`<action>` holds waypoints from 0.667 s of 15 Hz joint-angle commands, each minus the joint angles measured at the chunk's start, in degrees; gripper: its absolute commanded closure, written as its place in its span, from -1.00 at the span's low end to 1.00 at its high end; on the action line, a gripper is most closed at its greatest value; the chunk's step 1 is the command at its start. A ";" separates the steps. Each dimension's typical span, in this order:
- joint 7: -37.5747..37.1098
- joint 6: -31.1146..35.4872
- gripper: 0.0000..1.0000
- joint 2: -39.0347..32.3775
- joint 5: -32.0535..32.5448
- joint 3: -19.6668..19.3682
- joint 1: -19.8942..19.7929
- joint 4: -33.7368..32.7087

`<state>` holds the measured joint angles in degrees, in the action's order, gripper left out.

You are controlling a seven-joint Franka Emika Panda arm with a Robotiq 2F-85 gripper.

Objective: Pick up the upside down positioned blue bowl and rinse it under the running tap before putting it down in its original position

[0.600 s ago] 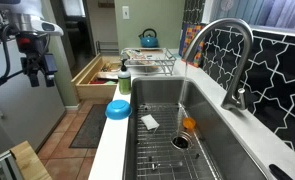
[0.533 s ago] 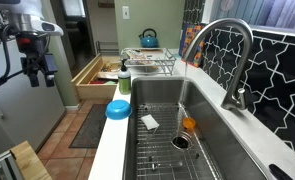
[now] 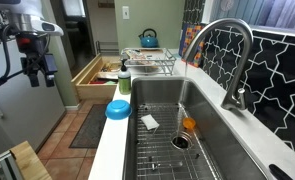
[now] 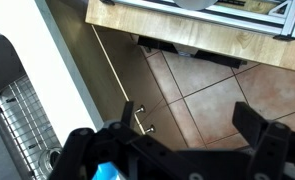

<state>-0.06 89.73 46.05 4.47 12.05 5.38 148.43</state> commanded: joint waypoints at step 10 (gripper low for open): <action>-4.57 15.77 -1.00 -5.21 30.33 1.26 -1.29 10.78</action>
<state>-1.72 99.95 43.14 25.97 12.70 5.09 154.62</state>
